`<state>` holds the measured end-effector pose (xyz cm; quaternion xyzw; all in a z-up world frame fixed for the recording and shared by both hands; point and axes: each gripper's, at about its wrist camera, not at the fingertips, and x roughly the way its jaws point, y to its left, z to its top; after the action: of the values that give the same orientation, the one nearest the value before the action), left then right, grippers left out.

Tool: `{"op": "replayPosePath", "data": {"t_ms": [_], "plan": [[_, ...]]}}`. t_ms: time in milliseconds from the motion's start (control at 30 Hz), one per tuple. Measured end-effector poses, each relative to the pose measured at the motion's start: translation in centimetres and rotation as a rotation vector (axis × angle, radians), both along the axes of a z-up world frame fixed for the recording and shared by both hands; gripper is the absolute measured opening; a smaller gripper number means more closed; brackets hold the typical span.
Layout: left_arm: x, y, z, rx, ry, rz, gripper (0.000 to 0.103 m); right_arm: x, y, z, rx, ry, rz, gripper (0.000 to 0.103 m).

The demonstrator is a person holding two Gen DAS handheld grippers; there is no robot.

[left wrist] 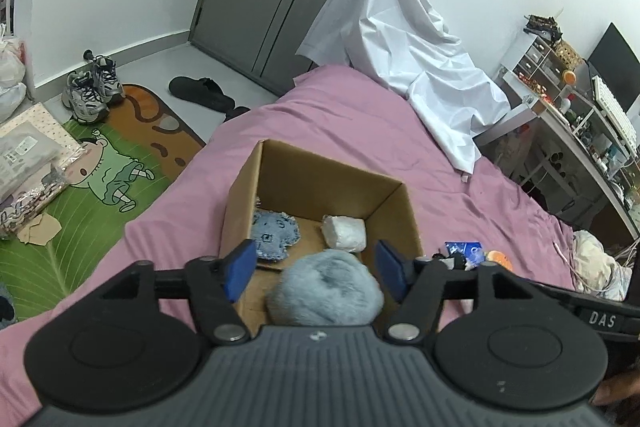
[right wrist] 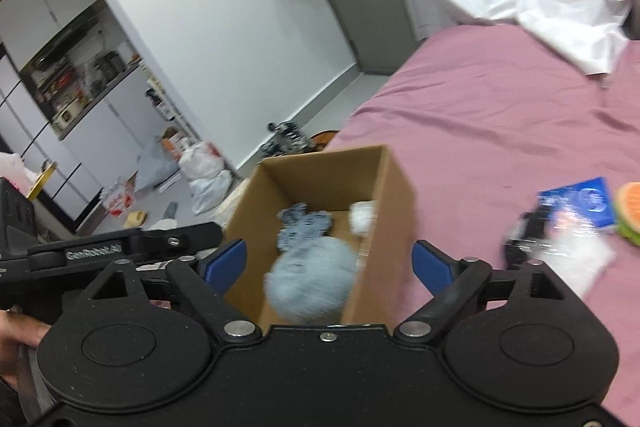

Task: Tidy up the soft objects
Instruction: 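Lift both grippers out of the box, then move both grippers toward the clear bag and black cloth item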

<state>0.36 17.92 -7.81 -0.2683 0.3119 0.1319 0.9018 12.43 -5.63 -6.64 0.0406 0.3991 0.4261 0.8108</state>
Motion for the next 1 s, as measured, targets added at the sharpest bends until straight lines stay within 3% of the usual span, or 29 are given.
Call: {"op": "replayPosePath", "data": {"t_ms": [367, 767, 1000], "plan": [[1.0, -3.5, 1.4, 0.033, -0.006, -0.032, 0.081, 0.4, -5.5, 0.8, 0.000, -0.046, -0.113, 0.102], [3.5, -7.9, 2.5, 0.060, 0.013, -0.123, 0.081, 1.0, -10.2, 0.5, 0.017, -0.037, -0.183, 0.103], [4.8, -10.3, 2.7, 0.096, 0.034, -0.191, 0.081, 0.9, -12.6, 0.7, 0.037, -0.093, -0.207, 0.103]]}}
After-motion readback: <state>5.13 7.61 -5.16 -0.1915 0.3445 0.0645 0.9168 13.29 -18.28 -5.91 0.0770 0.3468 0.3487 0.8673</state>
